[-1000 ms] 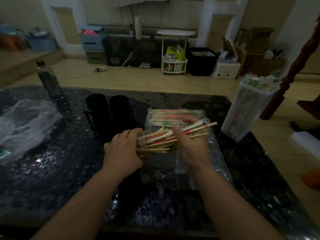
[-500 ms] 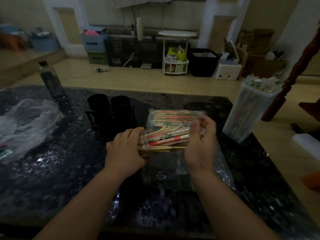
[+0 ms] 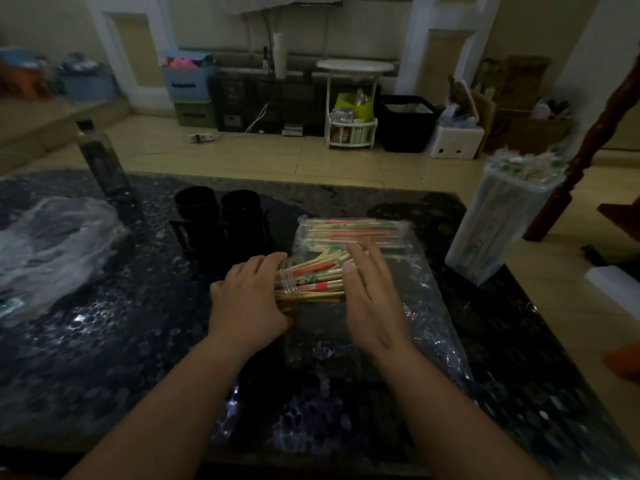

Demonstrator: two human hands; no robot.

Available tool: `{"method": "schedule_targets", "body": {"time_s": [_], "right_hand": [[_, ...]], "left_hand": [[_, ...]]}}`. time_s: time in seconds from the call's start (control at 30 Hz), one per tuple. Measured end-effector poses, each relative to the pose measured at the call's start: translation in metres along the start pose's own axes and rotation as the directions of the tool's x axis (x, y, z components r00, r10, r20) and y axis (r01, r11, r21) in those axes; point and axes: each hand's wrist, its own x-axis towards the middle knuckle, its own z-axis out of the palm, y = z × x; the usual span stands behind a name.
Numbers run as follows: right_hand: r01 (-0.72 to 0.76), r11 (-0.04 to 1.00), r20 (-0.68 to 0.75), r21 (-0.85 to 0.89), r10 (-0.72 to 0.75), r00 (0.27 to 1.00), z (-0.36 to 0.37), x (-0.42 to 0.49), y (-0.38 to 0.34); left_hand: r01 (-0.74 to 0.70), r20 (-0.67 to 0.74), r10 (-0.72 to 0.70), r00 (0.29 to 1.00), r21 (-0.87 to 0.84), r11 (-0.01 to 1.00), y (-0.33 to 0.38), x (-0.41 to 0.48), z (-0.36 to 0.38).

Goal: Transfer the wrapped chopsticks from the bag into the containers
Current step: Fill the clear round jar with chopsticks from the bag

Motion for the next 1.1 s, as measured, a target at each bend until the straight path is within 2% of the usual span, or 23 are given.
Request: {"method": "schedule_targets", "body": {"time_s": [0.1, 0.17, 0.2, 0.33, 0.5, 0.57, 0.67, 0.77, 0.87, 1.0, 1.1], "right_hand": [[0.015, 0.985, -0.020, 0.170, -0.012, 1.000, -0.002, 0.003, 0.004], [-0.040, 0.968, -0.107, 0.248, 0.068, 0.992, -0.003, 0.006, 0.008], [-0.072, 0.971, -0.144, 0.230, 0.107, 0.984, -0.004, 0.009, 0.010], [-0.178, 0.979, -0.133, 0.100, 0.191, 0.973, -0.013, 0.016, 0.021], [-0.245, 0.939, 0.070, -0.242, 0.269, 0.961, -0.023, 0.019, 0.031], [-0.237, 0.894, 0.175, -0.380, 0.321, 0.931, -0.025, 0.017, 0.032], [-0.158, 0.786, 0.342, -0.598, 0.429, 0.836, -0.024, 0.007, 0.034], [-0.082, 0.639, 0.363, -0.765, 0.532, 0.765, -0.019, -0.002, 0.043], [-0.072, 0.608, 0.355, -0.791, 0.552, 0.755, -0.017, -0.006, 0.049], [-0.118, 0.683, 0.362, -0.721, 0.517, 0.776, -0.016, -0.007, 0.049], [-0.192, 0.737, 0.300, -0.648, 0.479, 0.825, -0.011, -0.007, 0.056]], "left_hand": [[0.031, 0.014, -0.031, 0.999, 0.001, 1.000, -0.003, 0.001, -0.003], [0.061, 0.015, -0.061, 0.998, -0.024, 0.998, -0.004, 0.002, -0.005], [0.077, 0.012, -0.077, 0.997, -0.039, 0.996, -0.004, 0.002, -0.005], [0.102, 0.011, -0.102, 0.995, -0.035, 0.994, -0.005, 0.003, -0.006], [0.131, 0.010, -0.130, 0.991, -0.081, 0.988, -0.006, 0.004, -0.005], [0.141, 0.003, -0.141, 0.990, -0.093, 0.986, -0.005, 0.004, -0.005], [0.168, -0.004, -0.169, 0.986, -0.103, 0.980, -0.005, 0.004, -0.005], [0.193, -0.008, -0.195, 0.981, -0.101, 0.976, -0.004, 0.006, -0.004], [0.208, -0.010, -0.209, 0.978, -0.074, 0.975, -0.001, 0.008, -0.005], [0.219, -0.021, -0.221, 0.975, -0.073, 0.973, 0.000, 0.009, -0.004], [0.226, -0.024, -0.228, 0.973, -0.077, 0.971, 0.000, 0.010, -0.003]]}}
